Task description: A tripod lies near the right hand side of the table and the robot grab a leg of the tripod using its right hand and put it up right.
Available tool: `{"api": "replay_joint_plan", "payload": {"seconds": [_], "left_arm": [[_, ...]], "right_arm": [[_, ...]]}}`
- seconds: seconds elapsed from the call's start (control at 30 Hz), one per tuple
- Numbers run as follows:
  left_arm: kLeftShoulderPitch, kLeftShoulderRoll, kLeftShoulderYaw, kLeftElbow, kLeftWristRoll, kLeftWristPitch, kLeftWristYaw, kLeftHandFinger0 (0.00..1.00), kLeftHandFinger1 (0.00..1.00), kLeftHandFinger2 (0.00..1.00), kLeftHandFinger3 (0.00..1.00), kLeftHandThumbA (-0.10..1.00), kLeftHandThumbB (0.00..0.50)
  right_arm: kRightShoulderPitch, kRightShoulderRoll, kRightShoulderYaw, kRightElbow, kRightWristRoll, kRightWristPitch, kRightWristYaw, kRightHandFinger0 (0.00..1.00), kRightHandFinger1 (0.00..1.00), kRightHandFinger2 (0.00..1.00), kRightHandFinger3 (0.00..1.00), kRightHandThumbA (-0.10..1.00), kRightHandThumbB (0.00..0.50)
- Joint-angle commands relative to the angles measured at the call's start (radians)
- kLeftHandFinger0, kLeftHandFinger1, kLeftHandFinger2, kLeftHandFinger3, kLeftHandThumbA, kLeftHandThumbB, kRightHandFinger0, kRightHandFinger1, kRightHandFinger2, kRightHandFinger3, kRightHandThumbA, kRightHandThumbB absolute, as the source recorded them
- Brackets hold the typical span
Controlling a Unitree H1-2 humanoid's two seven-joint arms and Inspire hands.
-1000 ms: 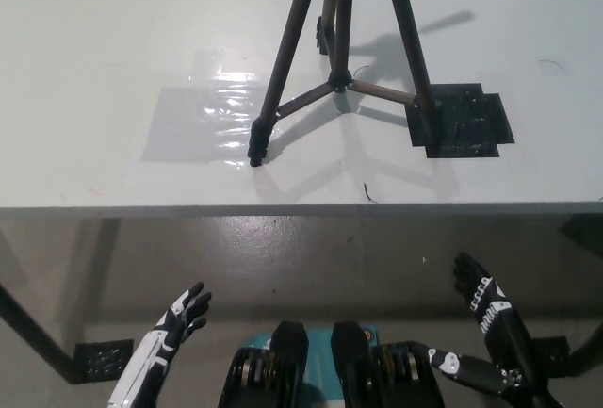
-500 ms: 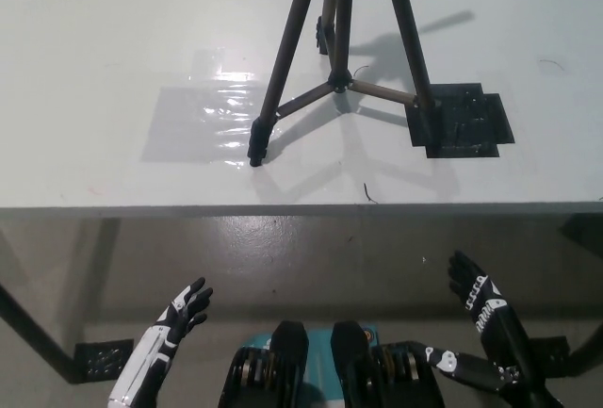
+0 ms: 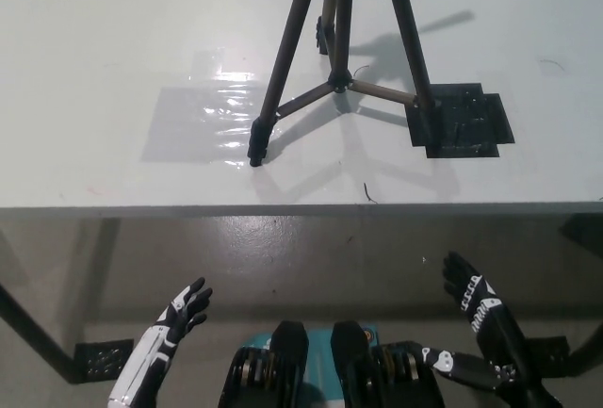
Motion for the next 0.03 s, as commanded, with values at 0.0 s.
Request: {"api": "replay_joint_plan", "payload": {"seconds": [0.0], "left_arm": [[-0.007,0.017,0.010,-0.031,-0.005,-0.004,-0.001,1.00,1.00,1.00,1.00,1.00,0.304]], "right_arm": [[-0.024,-0.005,0.005,-0.013,-0.009,-0.009,0.019,1.00,1.00,1.00,1.00,1.00,0.184]]}}
